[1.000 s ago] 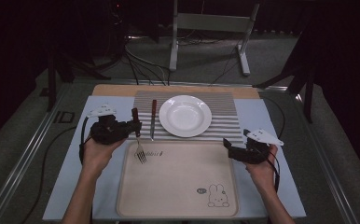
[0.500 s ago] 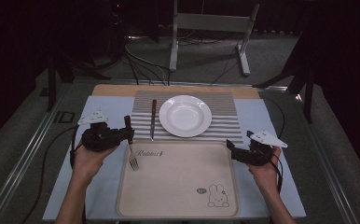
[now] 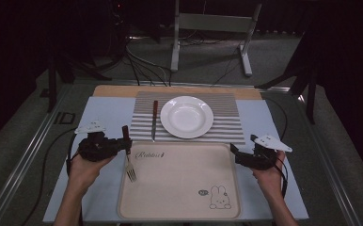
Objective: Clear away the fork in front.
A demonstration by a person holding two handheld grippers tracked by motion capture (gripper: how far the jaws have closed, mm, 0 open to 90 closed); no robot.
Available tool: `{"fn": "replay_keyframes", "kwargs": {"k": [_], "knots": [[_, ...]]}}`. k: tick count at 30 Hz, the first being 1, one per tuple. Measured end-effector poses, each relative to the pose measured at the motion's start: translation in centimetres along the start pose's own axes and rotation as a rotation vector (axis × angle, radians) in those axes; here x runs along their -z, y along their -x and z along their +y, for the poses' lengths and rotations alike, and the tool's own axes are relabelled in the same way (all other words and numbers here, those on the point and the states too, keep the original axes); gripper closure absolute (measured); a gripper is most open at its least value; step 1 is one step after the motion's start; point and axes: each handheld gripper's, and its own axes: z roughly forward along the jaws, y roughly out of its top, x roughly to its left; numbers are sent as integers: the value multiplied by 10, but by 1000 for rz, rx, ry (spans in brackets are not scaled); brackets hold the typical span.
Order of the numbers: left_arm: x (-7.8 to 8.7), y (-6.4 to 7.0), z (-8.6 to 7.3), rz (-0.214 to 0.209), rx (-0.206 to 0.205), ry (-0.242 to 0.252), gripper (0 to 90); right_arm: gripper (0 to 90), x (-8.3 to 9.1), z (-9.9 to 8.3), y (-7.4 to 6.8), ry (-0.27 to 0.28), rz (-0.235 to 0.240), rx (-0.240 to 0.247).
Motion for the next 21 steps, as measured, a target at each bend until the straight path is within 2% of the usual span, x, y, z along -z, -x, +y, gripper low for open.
{"fn": "replay_keyframes", "kwargs": {"k": [1,6,7,9,12,14,21], "knots": [[-1,0,-1,-17,8,-14,805,110,0,0,0,-3,-3,1],[-11,-2,-10,-35,48,-57,805,110,-1,-1,-1,-7,1,-1],[-14,-3,-12,-26,51,-61,805,110,-1,-1,-1,-7,1,1],[-16,-6,-16,-4,61,-36,801,110,-1,-1,-1,-7,0,3],[-21,-7,-19,34,42,-19,783,110,0,-2,-1,-6,2,0],[-27,-7,-23,56,33,-35,772,110,0,-2,-1,-6,1,0],[-43,-14,-42,31,81,-51,746,110,1,-5,-2,-14,4,6]]}}
